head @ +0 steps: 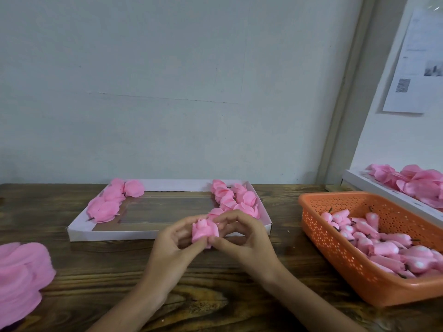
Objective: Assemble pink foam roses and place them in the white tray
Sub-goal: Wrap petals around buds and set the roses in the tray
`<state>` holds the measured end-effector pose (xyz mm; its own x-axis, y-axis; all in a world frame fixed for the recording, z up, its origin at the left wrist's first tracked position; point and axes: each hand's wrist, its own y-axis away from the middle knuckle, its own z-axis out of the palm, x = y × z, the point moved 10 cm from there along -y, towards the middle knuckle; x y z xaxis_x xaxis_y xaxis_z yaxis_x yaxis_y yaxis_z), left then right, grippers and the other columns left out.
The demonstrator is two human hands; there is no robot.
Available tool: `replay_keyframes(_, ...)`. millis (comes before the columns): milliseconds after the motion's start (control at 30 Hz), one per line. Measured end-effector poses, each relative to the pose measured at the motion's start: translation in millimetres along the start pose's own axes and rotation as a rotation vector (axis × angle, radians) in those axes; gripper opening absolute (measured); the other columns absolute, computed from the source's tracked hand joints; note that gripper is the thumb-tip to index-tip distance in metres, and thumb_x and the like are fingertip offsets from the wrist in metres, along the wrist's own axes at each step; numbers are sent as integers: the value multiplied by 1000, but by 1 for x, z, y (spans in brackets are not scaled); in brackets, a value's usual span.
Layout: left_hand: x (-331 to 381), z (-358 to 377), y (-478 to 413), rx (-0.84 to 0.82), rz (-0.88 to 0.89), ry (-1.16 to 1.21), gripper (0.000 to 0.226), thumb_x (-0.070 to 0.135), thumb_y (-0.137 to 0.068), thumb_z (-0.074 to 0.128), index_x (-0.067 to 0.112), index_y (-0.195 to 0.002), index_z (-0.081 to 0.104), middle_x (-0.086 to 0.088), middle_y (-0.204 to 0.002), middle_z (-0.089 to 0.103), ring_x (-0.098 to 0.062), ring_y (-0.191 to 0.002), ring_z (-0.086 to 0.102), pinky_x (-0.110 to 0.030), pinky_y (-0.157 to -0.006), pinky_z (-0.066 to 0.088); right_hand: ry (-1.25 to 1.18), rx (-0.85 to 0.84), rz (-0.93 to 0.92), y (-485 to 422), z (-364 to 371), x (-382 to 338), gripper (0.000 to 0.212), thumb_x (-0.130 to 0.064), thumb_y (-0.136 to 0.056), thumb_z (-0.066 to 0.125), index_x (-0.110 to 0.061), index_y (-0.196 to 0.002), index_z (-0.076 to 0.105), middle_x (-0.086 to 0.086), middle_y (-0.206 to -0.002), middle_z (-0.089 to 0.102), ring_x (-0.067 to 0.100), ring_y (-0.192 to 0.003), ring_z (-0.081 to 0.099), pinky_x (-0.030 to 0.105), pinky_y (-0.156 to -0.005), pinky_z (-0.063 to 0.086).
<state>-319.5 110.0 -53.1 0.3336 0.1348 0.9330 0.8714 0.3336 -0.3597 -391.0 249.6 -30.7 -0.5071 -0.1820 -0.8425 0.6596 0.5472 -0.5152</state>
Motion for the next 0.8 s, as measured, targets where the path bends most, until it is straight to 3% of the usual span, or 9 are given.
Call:
replay_keyframes(100, 1, -4, -1, 25, -14, -16, 41, 6, -91, 75, 44, -107, 77, 2, -100, 82, -10, -97, 76, -22, -76, 57, 45, -18, -9, 0, -1, 0, 31, -19, -82, 88, -24, -110, 73, -2, -113, 73, 22, -90, 73, 33, -78, 62)
replay_keyframes(267, 4, -4, 0, 31, 2, -12, 30, 12, -87, 75, 35, -106, 79, -1, -99, 82, -14, -97, 76, -24, -80, 59, 95, -47, -20, 2, 5, -2, 39, -15, -88, 82, -35, -120, 70, -9, -109, 67, 18, -91, 70, 28, -76, 60)
replay_keyframes(433, 6, -1, 0, 7, 16, -39, 29, -1, -90, 71, 26, -95, 80, -6, -91, 80, -13, -85, 75, -20, -71, 57, 36, -2, -10, 6, 9, -4, 37, -22, -84, 87, -27, -115, 67, 2, -102, 72, 21, -83, 72, 30, -70, 60)
replay_keyframes(567, 3, 0, 1, 1, -7, -33, 31, 3, -94, 70, 32, -99, 80, -3, -96, 81, -15, -92, 76, -24, -77, 60, 18, 24, 5, 6, 6, -1, 35, -15, -83, 88, -20, -112, 68, 7, -95, 74, 29, -86, 73, 43, -76, 63)
replay_keyframes(733, 7, 2, 2, 21, -4, 7, 27, 9, -97, 67, 32, -97, 80, -5, -95, 80, -17, -90, 77, -24, -76, 61, -14, 35, -19, 6, 8, -4, 24, -13, -83, 88, -20, -98, 71, 6, -90, 76, 26, -82, 74, 31, -74, 59)
replay_keyframes(800, 10, 3, 2, 23, -1, 11, 24, 12, -98, 66, 30, -94, 80, -6, -95, 80, -17, -88, 76, -24, -74, 61, -61, 33, -24, 7, 10, -5, 24, -13, -82, 89, -21, -96, 71, 8, -88, 76, 27, -82, 74, 33, -75, 60)
